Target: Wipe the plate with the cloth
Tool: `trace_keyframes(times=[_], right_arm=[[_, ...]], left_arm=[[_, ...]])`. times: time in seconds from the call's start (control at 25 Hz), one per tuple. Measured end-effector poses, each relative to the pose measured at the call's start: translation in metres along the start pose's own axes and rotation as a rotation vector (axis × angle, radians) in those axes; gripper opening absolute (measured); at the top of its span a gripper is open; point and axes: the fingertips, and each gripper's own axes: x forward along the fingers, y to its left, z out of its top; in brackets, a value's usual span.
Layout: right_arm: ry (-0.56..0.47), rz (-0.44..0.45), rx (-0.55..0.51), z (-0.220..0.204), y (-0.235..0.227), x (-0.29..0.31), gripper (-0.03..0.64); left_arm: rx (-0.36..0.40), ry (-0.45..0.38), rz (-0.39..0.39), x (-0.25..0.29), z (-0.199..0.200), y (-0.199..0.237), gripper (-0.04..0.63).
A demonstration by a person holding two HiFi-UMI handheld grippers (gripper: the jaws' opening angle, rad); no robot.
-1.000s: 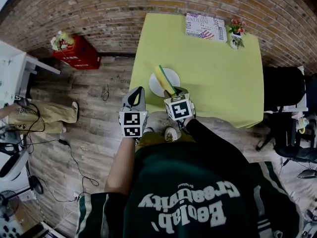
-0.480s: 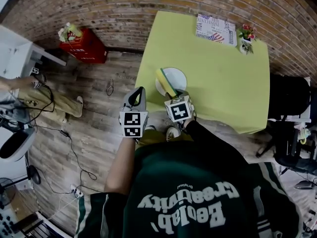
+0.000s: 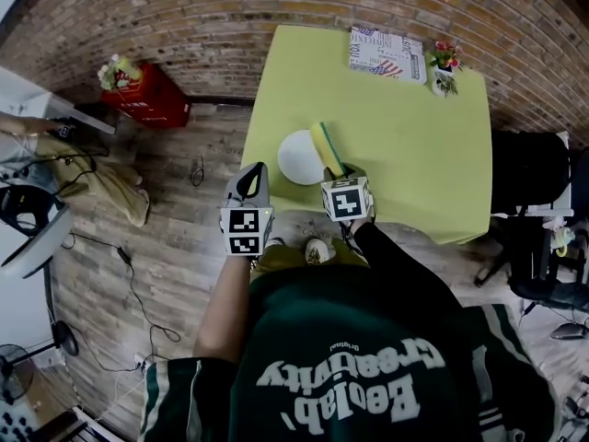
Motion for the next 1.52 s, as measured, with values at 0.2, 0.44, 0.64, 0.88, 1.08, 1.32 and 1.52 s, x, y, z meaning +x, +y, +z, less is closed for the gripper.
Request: trace_keyframes(times=[0.2, 0.44, 0.64, 0.88, 1.08, 1.32, 1.52], right_arm=[[-0.009, -0.036, 0.005, -0.004, -0.021, -0.003, 0.137], [-0.004, -0.028, -0.015, -0.007, -0.023, -0.003, 0.137], [-0.053, 0.023, -0.019, 0.004, -0.01, -0.009, 0.137], [-0.086, 0.142, -0.013, 0.018, 0.032, -0.016, 0.137], [-0.052, 0.225, -0.119, 0.008, 0.073, -0.015, 0.138], [0.053, 0.242, -0.156, -0.019, 0.084, -0.006, 0.138], [0.046, 0.216, -0.139, -0.018, 0.082, -0.007, 0.138]], left_arm=[[0.001, -0.008, -0.016, 0.009, 0.012, -0.006, 0.003], [0.013, -0.008, -0.032, 0.016, 0.018, -0.016, 0.003], [0.023, 0.0, -0.024, 0.016, 0.016, -0.014, 0.003], [0.025, 0.011, -0.015, 0.011, 0.011, -0.015, 0.003], [0.026, 0.016, 0.0, 0.006, 0.011, -0.011, 0.003], [0.021, 0.02, 0.016, -0.001, 0.008, -0.008, 0.003], [0.018, 0.019, 0.014, -0.007, 0.005, -0.005, 0.003]])
